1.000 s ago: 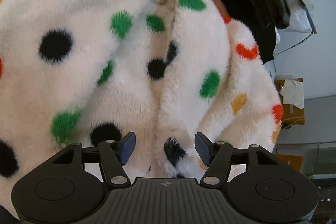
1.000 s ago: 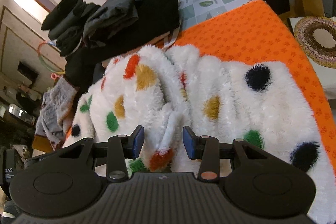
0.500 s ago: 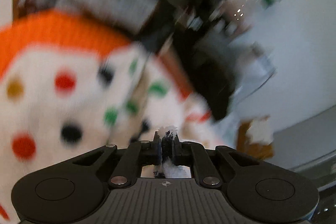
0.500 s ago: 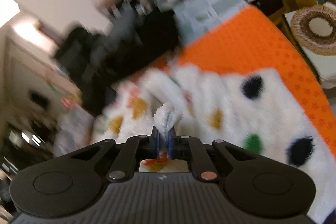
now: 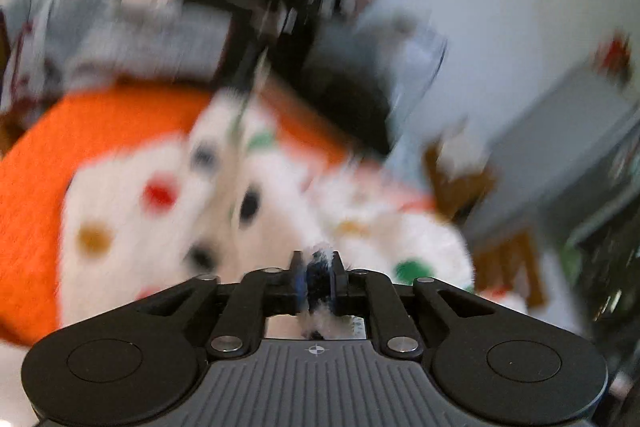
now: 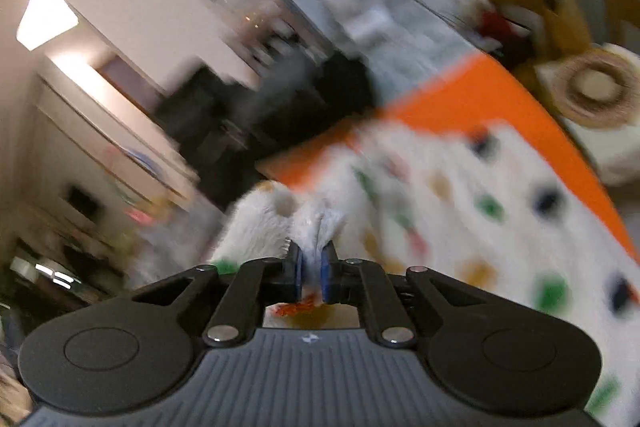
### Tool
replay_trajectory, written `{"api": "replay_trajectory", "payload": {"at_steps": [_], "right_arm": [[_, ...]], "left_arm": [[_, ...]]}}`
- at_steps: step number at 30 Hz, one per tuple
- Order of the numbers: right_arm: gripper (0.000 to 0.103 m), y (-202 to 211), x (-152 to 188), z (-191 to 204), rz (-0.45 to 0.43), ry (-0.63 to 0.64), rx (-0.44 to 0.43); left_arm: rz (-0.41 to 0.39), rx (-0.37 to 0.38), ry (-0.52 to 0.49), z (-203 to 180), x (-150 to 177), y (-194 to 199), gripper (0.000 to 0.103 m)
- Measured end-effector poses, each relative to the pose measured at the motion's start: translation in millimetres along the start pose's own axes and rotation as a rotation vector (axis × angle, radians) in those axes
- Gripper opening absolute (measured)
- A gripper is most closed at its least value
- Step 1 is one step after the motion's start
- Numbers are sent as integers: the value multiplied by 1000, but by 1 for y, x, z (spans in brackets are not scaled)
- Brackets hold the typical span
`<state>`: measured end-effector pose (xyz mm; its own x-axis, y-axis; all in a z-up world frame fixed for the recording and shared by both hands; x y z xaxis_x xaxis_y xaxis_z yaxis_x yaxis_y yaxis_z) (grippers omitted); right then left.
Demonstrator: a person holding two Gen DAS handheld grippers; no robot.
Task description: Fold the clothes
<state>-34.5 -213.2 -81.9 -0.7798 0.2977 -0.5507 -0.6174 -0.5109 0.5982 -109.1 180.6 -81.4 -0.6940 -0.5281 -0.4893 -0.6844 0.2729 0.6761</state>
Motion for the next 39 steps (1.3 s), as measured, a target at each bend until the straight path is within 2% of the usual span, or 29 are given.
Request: {"api": "replay_trajectory", "payload": {"at_steps": [3, 4, 7, 8, 11, 15, 20, 26, 33, 37, 39], "right_arm": [[18, -13, 35, -17, 70, 3, 158], [18, -12, 40, -19, 72, -4, 178], [30, -6, 41, -15, 43, 1, 205], [34, -6, 36, -12, 32, 12, 203], [38, -8, 17, 1, 1, 53, 187], [38, -27, -20, 12, -25, 86, 158], [38, -69, -65, 13, -25, 69, 110], [38, -140, -111, -6, 28, -73, 46], [44, -235, -133, -40, 122, -352, 8], [52, -281, -133, -49, 180, -434, 20], [60, -300, -133, -50, 211, -461, 11]], "left_arm": [[96, -50, 21, 35, 25, -10, 22], [98, -58, 34, 45, 27, -8, 27], [61, -71, 62, 64, 16, -3, 42], [46, -69, 67, 68, 9, -3, 45], [4, -45, 82, 75, -14, -7, 48], [-37, -23, 82, 68, -47, -26, 52], [-69, -10, 75, 55, -82, -65, 57], [-88, -45, 51, 40, -119, -120, 59], [-52, -117, 71, 39, -144, -181, 59], [-20, -139, 91, 40, -143, -201, 58], [-14, -146, 93, 41, -141, -204, 48]]}}
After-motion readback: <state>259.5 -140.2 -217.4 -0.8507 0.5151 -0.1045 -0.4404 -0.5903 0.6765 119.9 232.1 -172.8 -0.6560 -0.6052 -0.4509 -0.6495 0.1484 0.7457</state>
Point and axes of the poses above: each gripper's, at about its wrist camera, not at the fingertips, and y roughly against the way its jaws point, z to its left, x to its underside, the point moved 3 cm from there along -y, roughly the way its jaws point, and after that the axes turned 2 degrees about x, right-handed, at the moved point
